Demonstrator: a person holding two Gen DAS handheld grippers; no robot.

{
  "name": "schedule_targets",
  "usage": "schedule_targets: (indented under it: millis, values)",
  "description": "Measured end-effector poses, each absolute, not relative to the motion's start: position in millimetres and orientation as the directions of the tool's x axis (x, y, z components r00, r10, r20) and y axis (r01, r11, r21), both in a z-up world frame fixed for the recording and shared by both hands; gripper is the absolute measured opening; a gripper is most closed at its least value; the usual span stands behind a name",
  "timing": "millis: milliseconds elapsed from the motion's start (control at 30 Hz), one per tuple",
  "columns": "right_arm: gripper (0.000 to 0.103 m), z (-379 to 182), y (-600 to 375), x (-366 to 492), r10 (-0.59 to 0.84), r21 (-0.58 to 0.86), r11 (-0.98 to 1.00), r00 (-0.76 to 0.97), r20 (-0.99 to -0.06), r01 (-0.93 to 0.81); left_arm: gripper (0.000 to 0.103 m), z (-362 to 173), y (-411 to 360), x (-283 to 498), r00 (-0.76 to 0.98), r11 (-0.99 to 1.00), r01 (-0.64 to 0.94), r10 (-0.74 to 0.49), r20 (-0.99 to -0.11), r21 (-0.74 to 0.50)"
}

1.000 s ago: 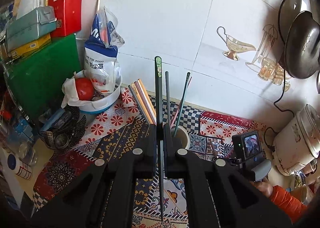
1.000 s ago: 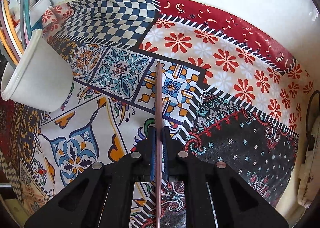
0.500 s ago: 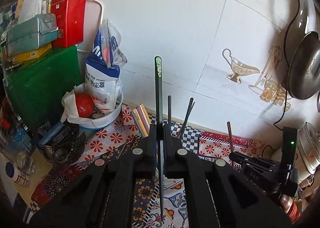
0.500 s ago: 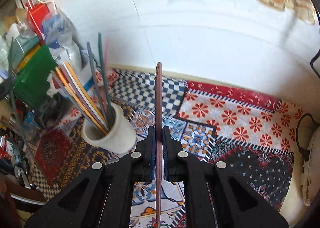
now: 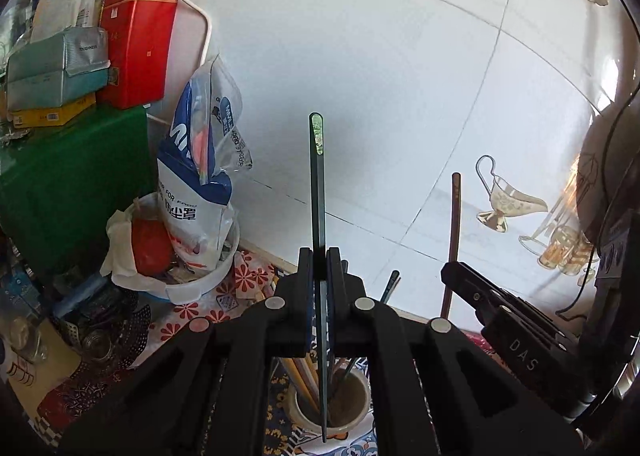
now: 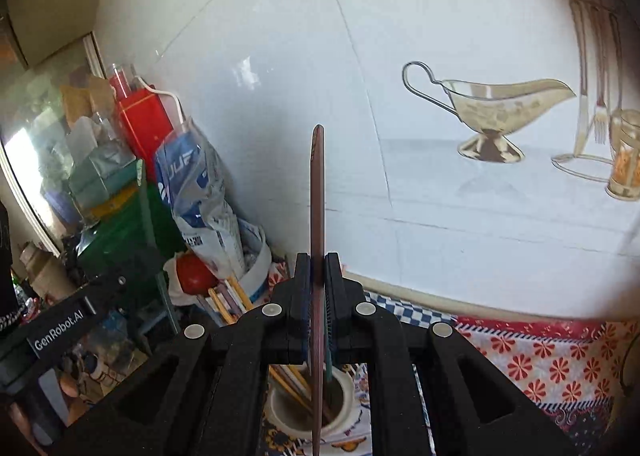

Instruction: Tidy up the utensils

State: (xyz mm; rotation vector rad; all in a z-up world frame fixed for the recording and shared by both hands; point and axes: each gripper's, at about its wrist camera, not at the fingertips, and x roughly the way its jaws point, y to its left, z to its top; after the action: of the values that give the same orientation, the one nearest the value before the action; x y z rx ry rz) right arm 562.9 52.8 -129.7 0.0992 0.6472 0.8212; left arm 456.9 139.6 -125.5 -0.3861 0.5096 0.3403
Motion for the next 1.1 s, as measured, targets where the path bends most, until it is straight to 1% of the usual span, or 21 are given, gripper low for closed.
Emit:
schedule_targets:
  millis: [100,167,233,333,500,600,667,767,833,1000,1100]
  values:
    - [0.006,-137,67,568,0.709,0.325,0.692,0.524,-0.471,-0.644,0.004,-134,144,467,0.819,0.865,-0.427,0.247,-0.519,-0.262]
    - [0.006,-141,72,570,0.701,0.314,0.702,0.544,-0.460,-0.639,0.004,-142,147,472,0.826,0.861,-0.426,0.243,-0.509,-0.280]
    - [0.006,-150,77,573,0.694,0.301,0.709,0.555,-0.459,-0.637,0.004,-152,149,478,0.825,0.856,-0.430,0.243,-0.510,-0.287]
    - [0.006,-165,83,574,0.689,0.284,0.709,0.552,-0.470,-0.645,0.004,-168,148,485,0.814,0.858,-0.442,0.260,-0.520,-0.262]
    - [0.006,-190,86,576,0.686,0.268,0.693,0.498,-0.531,-0.669,0.004,-197,145,487,0.783,0.864,-0.438,0.232,-0.577,-0.247]
    - [0.007,-197,84,573,0.685,0.253,0.669,0.447,-0.575,-0.699,0.004,-208,143,484,0.761,0.878,-0.415,0.192,-0.620,-0.238]
    - [0.007,-195,82,567,0.686,0.230,0.653,0.435,-0.584,-0.721,0.004,-210,140,481,0.751,0.889,-0.395,0.167,-0.639,-0.231]
    - [0.007,-185,74,557,0.676,0.192,0.644,0.433,-0.595,-0.741,0.004,-204,135,473,0.740,0.903,-0.374,0.152,-0.656,-0.212]
    - [0.007,-173,63,550,0.676,0.193,0.647,0.437,-0.594,-0.738,0.004,-192,131,463,0.747,0.910,-0.360,0.148,-0.649,-0.207]
    - [0.007,-126,27,530,0.687,0.222,0.642,0.423,-0.591,-0.734,0.006,-146,117,430,0.779,0.929,-0.311,0.130,-0.614,-0.199]
    - [0.007,-86,0,503,0.690,0.199,0.656,0.471,-0.550,-0.728,0.010,-110,106,402,0.814,0.942,-0.277,0.125,-0.567,-0.190]
